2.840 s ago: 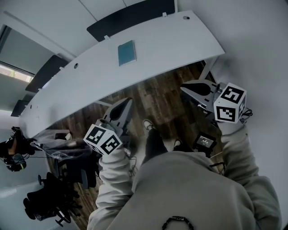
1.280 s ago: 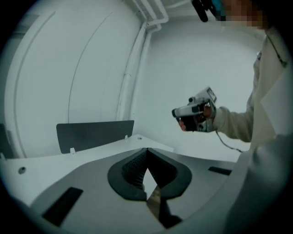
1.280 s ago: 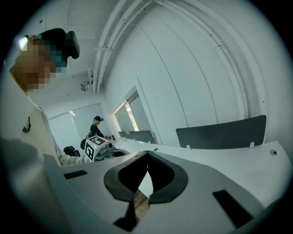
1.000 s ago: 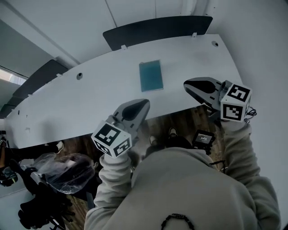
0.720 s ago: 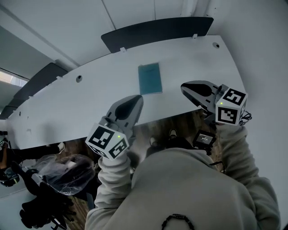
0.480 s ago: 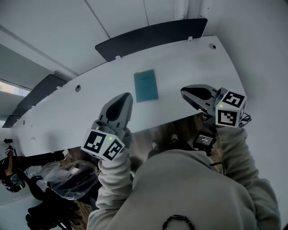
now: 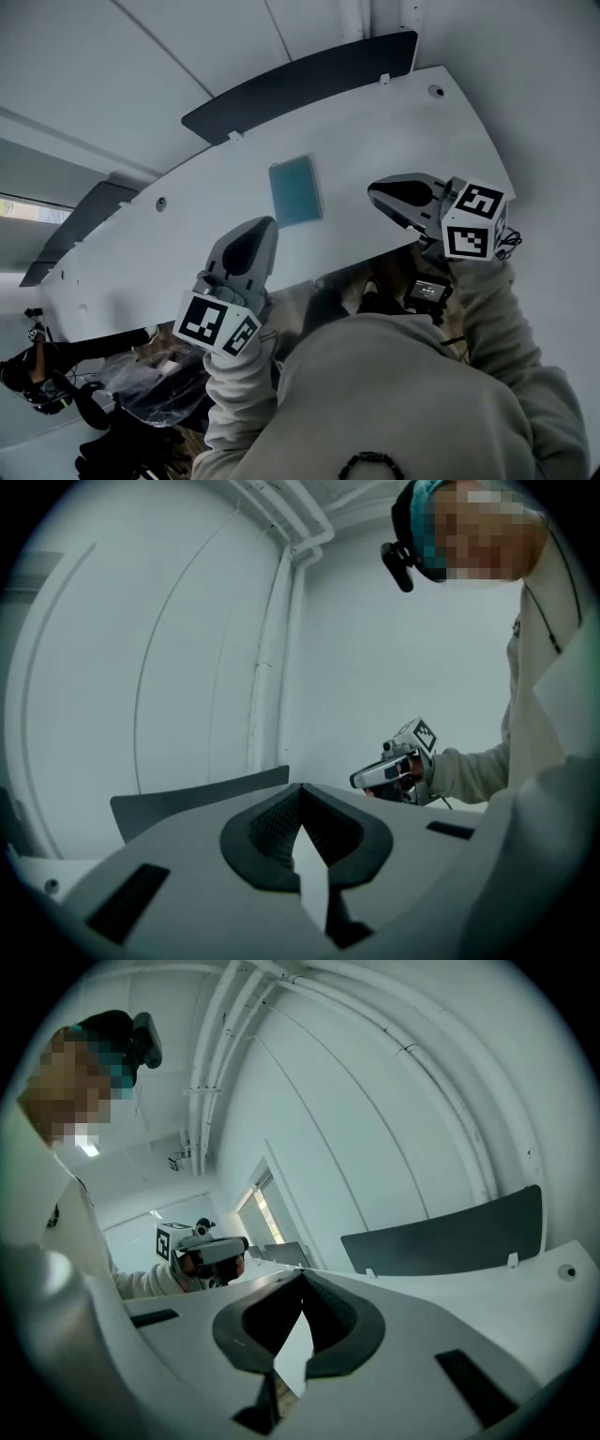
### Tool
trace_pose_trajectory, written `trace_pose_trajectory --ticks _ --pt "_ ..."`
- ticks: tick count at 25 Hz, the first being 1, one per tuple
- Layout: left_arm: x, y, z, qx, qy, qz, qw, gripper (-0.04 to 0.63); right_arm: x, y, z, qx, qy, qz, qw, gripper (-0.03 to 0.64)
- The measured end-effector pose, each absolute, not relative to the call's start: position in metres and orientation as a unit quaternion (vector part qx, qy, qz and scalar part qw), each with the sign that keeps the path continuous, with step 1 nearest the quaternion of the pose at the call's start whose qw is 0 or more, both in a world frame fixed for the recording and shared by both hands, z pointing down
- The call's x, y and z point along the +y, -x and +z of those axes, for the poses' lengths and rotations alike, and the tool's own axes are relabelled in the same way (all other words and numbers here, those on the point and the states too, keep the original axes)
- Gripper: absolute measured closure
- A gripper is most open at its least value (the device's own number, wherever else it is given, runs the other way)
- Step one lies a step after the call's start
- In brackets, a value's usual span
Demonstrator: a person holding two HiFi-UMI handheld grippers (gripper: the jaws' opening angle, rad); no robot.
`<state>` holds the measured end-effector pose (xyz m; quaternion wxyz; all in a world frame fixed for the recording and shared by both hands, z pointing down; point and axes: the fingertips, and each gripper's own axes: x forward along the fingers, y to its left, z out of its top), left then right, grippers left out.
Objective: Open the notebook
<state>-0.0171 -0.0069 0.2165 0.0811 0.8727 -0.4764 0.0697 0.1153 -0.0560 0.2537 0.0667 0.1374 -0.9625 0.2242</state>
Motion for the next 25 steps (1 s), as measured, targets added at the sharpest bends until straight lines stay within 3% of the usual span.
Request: trace_pose_trajectory --ticks 11,25 --pt "-0.041 0.023 0.186 -0.426 -0.901 0.046 0.067 0.6 -0.072 -0.095 0.238 -0.962 -0.152 0.213 0.076 0.595" --pt "-0.115 0.14 0.268 -0.429 -0.892 0.043 0.131 0.6 -0.139 0.024 0.279 -0.95 -0.171 0.224 0.137 0.595"
